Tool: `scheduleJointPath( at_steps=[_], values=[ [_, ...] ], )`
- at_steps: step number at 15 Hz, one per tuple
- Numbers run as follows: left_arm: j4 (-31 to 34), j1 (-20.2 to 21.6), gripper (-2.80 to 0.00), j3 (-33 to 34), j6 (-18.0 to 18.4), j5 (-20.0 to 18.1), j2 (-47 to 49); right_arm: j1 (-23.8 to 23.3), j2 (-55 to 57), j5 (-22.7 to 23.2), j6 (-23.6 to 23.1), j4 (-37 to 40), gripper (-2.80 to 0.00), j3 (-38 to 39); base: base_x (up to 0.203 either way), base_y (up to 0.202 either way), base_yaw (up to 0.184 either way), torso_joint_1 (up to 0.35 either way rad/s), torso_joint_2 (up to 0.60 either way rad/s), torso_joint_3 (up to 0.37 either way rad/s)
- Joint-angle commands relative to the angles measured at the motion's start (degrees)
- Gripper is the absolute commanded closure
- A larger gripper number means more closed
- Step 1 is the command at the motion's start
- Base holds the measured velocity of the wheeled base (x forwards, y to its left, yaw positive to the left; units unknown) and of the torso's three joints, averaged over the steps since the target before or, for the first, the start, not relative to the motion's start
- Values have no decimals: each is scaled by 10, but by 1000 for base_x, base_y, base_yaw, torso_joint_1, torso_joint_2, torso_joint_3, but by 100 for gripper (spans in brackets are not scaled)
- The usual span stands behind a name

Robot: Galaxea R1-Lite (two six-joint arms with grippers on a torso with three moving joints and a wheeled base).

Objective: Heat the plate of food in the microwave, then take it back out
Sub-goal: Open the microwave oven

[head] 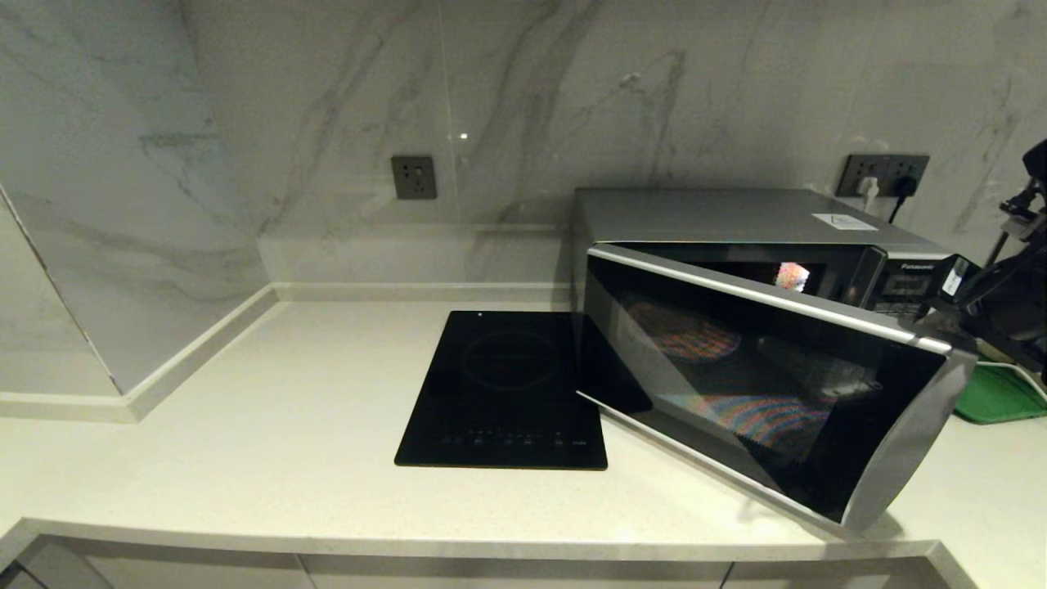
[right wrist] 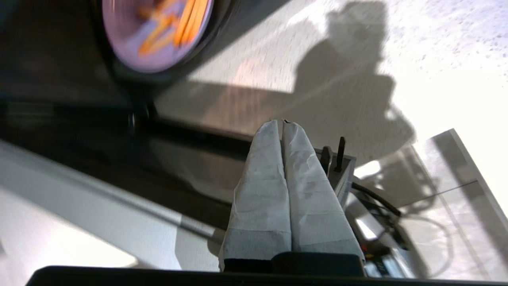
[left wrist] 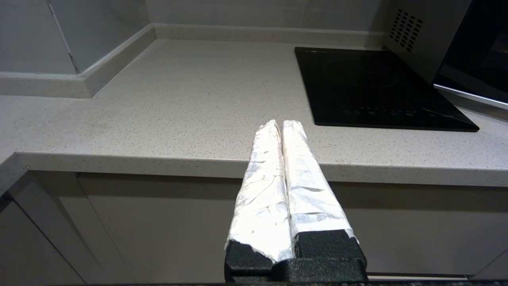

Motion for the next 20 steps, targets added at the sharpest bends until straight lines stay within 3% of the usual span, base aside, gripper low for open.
scheduleJointPath(
  at_steps=[1,3,13,16,20],
  values=[
    [0,0,0,0,0,0,0,30,-33,2,-17,3,0,28,0,0,0,0,0,0],
    [0,0,0,0,0,0,0,63,-51,2,-40,3,0,45,0,0,0,0,0,0],
    [0,0,0,0,0,0,0,263,-144,2,-61,3,0,122,0,0,0,0,0,0],
    [0,0,0,0,0,0,0,277,-165,31,-80,-3,0,161,0,0,0,0,0,0],
    [0,0,0,0,0,0,0,277,-164,33,-85,-31,0,174,0,0,0,0,0,0]
  ],
)
